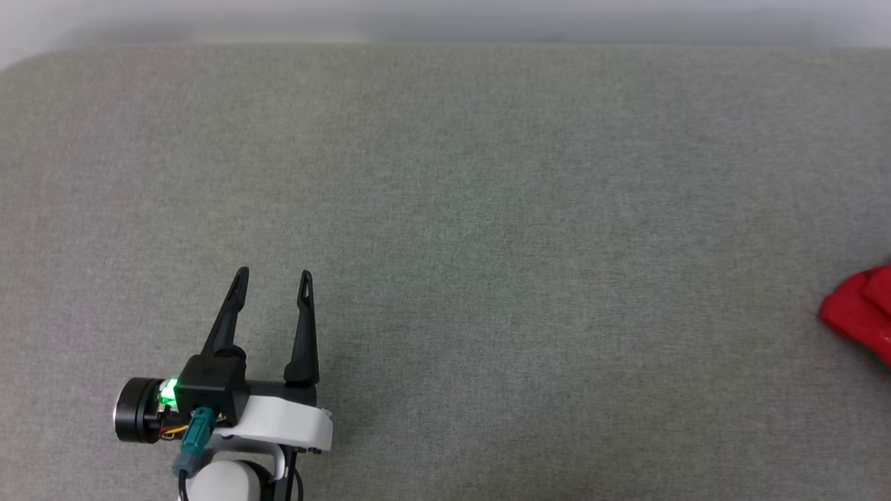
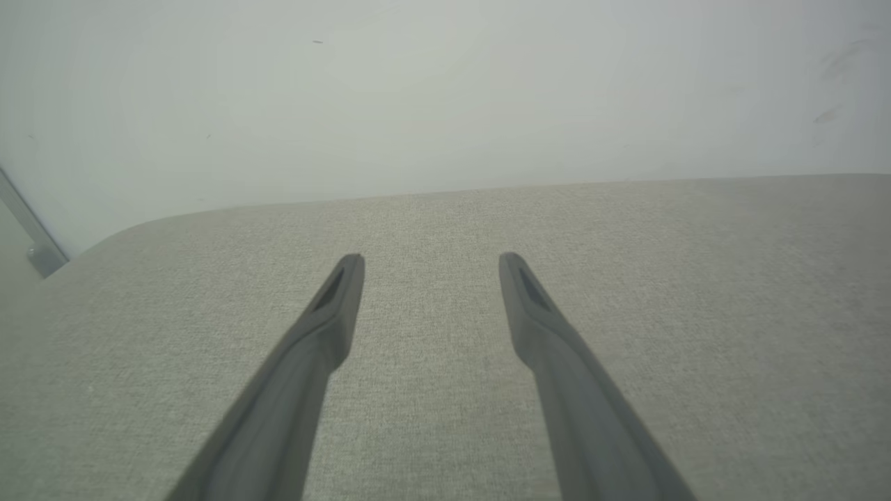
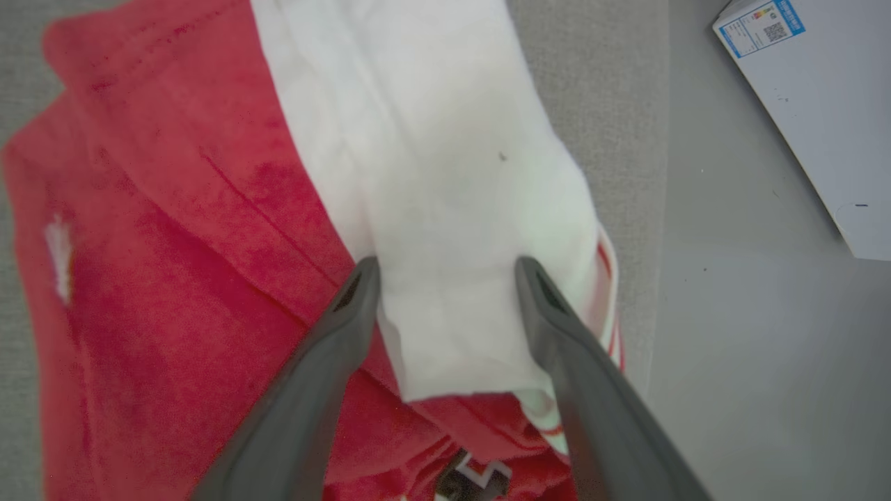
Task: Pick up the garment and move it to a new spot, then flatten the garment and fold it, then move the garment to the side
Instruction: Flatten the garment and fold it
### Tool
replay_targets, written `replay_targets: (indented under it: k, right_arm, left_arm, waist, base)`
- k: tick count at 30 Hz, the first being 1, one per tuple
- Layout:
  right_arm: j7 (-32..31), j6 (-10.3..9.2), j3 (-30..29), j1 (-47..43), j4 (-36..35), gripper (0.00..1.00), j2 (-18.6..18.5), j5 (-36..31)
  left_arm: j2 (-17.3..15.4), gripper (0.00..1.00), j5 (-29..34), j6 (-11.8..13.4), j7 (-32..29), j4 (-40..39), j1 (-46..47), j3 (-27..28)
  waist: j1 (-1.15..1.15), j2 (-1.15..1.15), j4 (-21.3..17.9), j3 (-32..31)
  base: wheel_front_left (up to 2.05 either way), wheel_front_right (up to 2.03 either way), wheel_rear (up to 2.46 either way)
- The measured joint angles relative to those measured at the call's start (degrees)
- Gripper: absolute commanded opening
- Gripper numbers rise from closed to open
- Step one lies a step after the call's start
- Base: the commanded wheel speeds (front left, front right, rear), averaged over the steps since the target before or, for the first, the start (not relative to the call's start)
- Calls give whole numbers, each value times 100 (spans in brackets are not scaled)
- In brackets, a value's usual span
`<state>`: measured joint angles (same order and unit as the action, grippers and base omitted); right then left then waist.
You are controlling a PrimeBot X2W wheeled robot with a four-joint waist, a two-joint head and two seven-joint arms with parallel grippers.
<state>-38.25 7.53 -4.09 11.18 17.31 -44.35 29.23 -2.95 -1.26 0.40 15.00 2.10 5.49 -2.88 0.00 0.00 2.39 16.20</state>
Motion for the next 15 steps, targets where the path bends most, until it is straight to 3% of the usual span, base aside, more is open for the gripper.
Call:
replay_targets:
  k: [14,15]
  right_arm:
    - [-53,-5,672,660,1425,100,120,18]
    - [-8,-7,709,671,1454,46,122,30]
  left_arm:
    - [1,100,1,62,0,-69,163,-53]
    - [0,100,1,63,-1,-71,163,-45]
  waist:
    - [0,0,197,466]
    - [0,0,188,465]
  base:
    - [0,0,0]
    - [0,0,0]
